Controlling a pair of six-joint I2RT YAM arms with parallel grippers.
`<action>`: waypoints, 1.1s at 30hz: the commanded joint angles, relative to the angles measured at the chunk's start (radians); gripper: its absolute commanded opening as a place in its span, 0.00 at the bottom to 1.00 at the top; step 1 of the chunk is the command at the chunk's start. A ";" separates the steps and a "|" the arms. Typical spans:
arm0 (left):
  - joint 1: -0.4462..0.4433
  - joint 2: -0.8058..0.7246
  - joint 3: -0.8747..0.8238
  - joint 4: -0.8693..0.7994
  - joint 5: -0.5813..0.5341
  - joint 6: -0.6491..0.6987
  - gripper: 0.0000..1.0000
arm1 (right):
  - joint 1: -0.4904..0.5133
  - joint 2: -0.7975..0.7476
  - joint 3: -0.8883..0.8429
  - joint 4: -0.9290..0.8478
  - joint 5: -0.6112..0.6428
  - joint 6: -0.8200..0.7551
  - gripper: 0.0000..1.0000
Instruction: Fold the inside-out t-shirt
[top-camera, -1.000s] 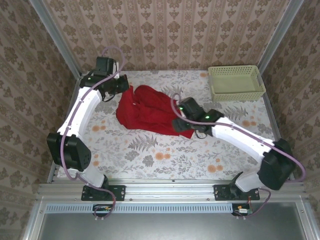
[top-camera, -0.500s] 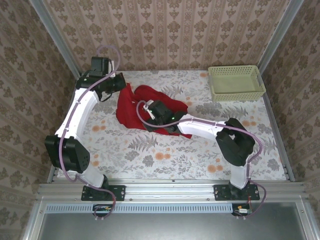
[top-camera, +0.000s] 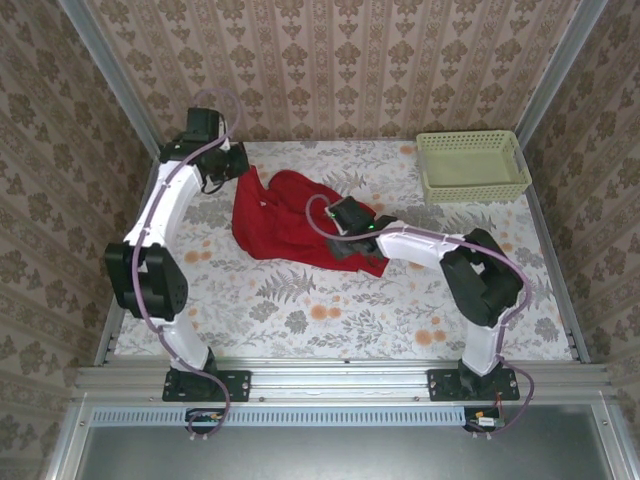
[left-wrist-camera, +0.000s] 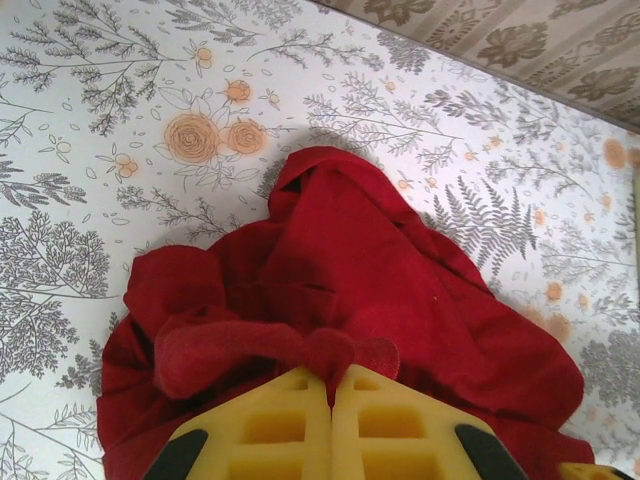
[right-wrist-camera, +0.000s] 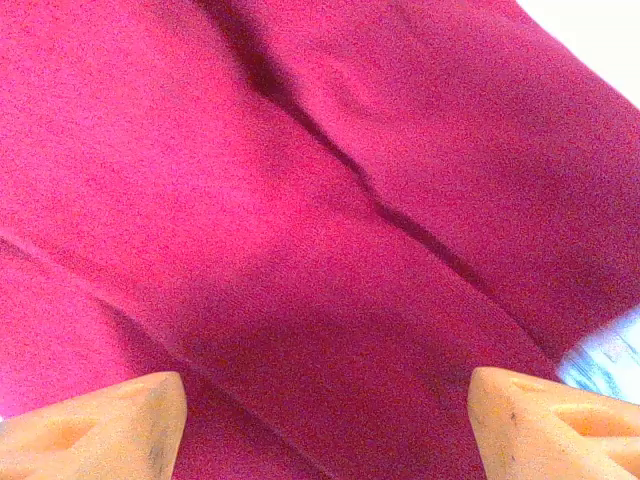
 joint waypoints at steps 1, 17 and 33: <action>-0.002 0.045 0.085 -0.022 -0.023 0.014 0.00 | -0.035 -0.083 -0.054 -0.117 0.009 0.061 0.76; -0.066 0.267 0.315 -0.053 -0.076 0.073 0.00 | -0.219 -0.057 -0.098 -0.227 -0.082 0.191 0.60; -0.042 0.109 0.307 -0.067 -0.101 0.084 0.00 | -0.174 -0.264 -0.102 -0.317 -0.027 0.181 0.00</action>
